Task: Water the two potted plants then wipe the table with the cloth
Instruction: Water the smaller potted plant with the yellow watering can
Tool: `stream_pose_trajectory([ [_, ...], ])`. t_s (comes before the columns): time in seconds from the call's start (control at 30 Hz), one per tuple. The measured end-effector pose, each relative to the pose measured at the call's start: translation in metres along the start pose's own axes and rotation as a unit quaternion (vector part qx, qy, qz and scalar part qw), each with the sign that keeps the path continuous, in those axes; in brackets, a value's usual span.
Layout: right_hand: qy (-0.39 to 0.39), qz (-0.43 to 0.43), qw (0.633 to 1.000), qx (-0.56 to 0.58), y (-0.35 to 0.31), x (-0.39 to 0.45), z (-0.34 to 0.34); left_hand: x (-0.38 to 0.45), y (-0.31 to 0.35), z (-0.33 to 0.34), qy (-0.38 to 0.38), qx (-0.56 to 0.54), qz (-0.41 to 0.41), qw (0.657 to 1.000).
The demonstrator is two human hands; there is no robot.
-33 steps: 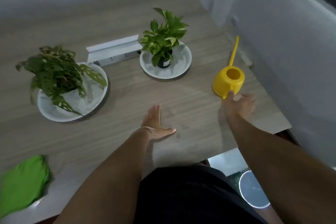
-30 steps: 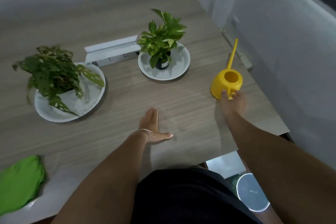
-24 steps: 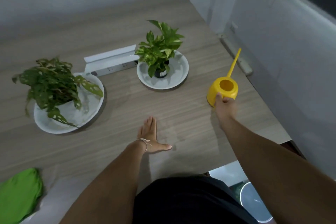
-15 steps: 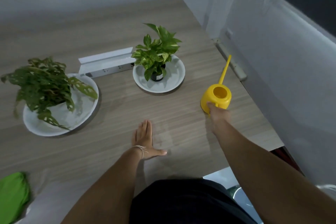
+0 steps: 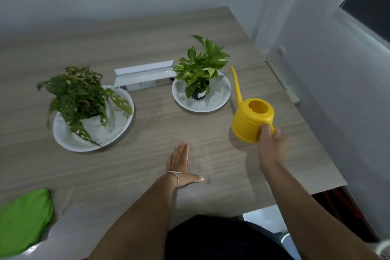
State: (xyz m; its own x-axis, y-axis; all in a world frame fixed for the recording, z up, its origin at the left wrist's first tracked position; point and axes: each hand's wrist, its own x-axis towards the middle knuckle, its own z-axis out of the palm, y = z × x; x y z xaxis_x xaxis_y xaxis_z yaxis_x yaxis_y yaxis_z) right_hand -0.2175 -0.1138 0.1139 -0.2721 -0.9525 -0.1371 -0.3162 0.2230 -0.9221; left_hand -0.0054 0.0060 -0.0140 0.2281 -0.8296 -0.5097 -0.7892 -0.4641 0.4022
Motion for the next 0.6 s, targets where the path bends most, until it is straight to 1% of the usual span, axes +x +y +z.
stream_pose_trajectory([
  [0.07,0.003,-0.039,0.999,-0.005,-0.016,-0.004,-0.005,-0.001,0.001,-0.002,-0.004,-0.003,-0.003,1.000],
  [0.17,0.012,-0.056,0.998,0.038,-0.040,-0.014,-0.008,-0.001,0.002,-0.001,-0.002,0.002,-0.006,1.000],
  [0.23,0.001,-0.070,0.996,0.054,-0.055,-0.021,-0.009,-0.001,0.002,-0.002,0.002,0.001,-0.005,1.000],
  [0.47,-0.046,-0.140,0.989,0.024,-0.098,-0.029,-0.008,0.000,0.001,-0.001,-0.003,-0.003,-0.008,1.000],
  [0.6,-0.050,-0.154,0.987,-0.001,-0.112,-0.029,-0.005,0.002,0.002,-0.002,-0.007,0.003,-0.009,1.000],
])
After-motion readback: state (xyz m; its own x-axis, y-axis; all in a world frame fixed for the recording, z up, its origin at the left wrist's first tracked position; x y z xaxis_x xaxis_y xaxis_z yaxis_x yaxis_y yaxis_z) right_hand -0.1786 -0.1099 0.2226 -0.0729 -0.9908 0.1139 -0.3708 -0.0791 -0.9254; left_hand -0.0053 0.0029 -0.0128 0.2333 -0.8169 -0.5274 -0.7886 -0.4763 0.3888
